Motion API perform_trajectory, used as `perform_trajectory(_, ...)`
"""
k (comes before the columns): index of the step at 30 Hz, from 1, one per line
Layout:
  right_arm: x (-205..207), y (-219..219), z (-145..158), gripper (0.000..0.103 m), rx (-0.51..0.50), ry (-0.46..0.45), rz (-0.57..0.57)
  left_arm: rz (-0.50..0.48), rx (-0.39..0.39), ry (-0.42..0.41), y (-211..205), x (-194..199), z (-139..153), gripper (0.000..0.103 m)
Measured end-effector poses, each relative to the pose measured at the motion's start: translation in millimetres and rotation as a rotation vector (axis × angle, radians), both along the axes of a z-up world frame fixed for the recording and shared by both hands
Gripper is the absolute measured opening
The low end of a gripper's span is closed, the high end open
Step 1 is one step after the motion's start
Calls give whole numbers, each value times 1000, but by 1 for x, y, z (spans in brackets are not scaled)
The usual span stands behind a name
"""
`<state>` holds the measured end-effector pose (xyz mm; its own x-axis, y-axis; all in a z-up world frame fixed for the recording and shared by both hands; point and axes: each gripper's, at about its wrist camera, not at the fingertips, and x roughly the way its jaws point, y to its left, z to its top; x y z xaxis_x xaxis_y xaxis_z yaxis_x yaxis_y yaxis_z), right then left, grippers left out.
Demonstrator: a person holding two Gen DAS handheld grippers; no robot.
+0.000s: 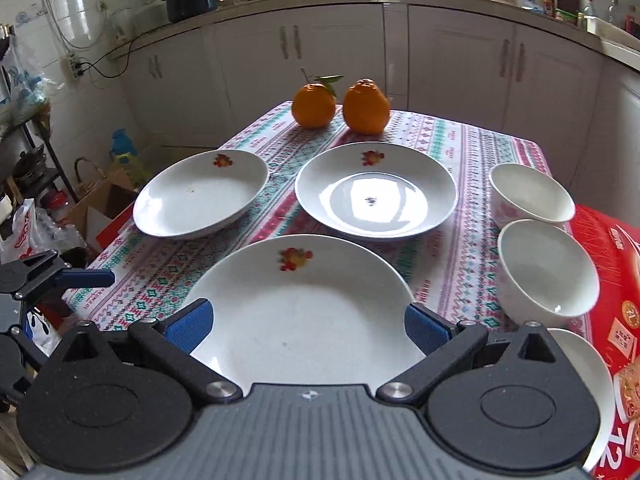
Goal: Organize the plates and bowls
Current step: 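Grasp another white flower plate at its rim with both tools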
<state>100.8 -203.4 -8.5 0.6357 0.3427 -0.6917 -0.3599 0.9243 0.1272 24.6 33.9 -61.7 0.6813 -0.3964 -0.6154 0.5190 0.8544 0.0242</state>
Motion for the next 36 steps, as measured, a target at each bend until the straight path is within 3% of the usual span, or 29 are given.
perform_trajectory(6,0,-12,-2,103,20,14,-19,-80,48,27,-17,8,-14,99)
perform_trajectory(18,32,-30,-12,103,93,127,-15,-179,52,49,-35,30,-27,99)
perform_trajectory(36,89,-13,-36,103,16,322,53,-287,7,67,-35,47,-34,102)
